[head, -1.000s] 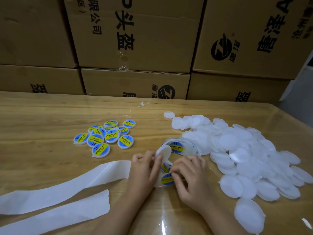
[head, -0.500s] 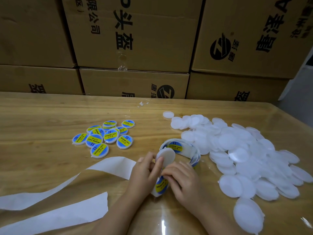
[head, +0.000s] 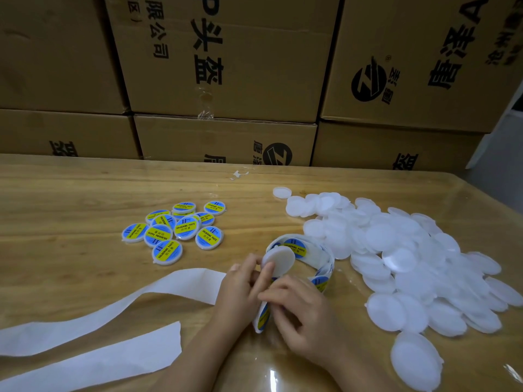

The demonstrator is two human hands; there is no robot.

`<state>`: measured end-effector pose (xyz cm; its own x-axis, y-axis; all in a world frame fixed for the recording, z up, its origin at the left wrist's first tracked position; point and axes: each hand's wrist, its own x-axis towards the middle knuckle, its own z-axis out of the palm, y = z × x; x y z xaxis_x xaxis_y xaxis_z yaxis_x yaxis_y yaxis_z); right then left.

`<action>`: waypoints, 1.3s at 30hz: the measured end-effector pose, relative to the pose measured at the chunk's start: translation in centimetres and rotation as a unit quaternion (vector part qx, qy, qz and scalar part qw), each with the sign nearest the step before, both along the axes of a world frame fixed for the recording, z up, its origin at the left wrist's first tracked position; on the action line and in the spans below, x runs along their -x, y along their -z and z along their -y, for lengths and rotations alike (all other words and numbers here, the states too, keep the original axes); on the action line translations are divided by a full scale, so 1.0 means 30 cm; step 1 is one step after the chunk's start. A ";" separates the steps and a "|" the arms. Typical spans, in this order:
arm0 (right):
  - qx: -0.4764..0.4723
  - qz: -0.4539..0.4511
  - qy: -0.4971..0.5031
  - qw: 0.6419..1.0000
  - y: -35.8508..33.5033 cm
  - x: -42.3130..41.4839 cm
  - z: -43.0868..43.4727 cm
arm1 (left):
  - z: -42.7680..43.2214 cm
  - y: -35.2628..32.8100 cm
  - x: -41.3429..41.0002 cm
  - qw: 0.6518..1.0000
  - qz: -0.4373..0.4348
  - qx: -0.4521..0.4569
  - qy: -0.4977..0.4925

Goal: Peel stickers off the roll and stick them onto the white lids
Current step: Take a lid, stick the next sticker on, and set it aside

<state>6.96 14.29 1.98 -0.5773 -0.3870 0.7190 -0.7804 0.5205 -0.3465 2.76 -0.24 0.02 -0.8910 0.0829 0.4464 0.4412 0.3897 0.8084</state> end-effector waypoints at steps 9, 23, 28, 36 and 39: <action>0.044 -0.029 0.020 0.998 0.006 -0.001 -0.002 | 0.002 0.004 0.014 0.998 0.043 -0.047 -0.014; 0.250 0.050 0.092 0.963 0.006 0.016 -0.028 | 0.006 -0.010 0.027 0.985 0.116 -0.119 -0.051; 0.277 0.052 0.100 0.954 0.000 0.012 -0.032 | 0.007 -0.022 0.015 0.980 0.101 -0.169 -0.034; 0.362 0.123 0.116 0.917 -0.003 0.011 -0.020 | 0.016 -0.044 0.022 0.962 0.117 -0.243 0.049; 0.367 0.152 0.148 0.906 0.002 0.018 -0.022 | 0.013 -0.051 0.017 0.936 0.168 -0.290 0.108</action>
